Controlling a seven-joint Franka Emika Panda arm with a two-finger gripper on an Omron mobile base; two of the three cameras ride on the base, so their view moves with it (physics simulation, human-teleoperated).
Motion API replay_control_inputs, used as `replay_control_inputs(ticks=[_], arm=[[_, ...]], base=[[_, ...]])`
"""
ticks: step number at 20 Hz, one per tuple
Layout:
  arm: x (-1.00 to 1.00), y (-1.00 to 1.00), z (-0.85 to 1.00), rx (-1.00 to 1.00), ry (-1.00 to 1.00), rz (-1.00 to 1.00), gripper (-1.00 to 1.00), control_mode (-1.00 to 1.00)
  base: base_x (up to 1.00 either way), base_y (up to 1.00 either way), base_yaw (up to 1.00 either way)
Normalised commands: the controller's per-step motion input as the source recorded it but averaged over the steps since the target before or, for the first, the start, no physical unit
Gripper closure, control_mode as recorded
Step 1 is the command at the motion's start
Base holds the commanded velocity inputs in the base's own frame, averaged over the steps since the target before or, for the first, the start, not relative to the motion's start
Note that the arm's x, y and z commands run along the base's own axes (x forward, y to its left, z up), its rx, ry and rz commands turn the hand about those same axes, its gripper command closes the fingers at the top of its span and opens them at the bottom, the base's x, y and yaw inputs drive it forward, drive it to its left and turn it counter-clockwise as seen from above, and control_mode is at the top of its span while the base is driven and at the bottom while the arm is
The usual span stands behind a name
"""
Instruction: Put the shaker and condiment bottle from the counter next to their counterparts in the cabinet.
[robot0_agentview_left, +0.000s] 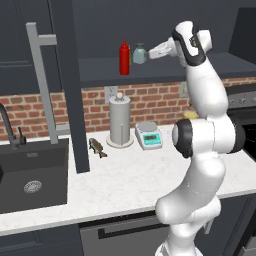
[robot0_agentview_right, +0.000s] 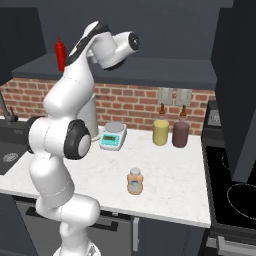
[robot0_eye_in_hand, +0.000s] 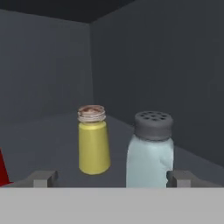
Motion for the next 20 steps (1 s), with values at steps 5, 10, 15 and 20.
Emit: replay_control_inputs(ticks=[5,10,15,20], arm=[[-0.52,-0.32,0.07,0.04,0.0,-0.21,-1.0,-1.0],[-0.65,-0.29,0.0,0.05,0.0,-0.31,-1.0,-1.0],[-0.68,-0.18,0.07,0.05,0.0,-0.36,-1.0,-1.0],[-0.64,-0.12,0.08,0.02,-0.01,-0.35,-1.0,-1.0]], base=[[0.0,0.0,0.0],[0.0,0.0,0.0],[0.0,0.0,0.0],[0.0,0.0,0.0]])
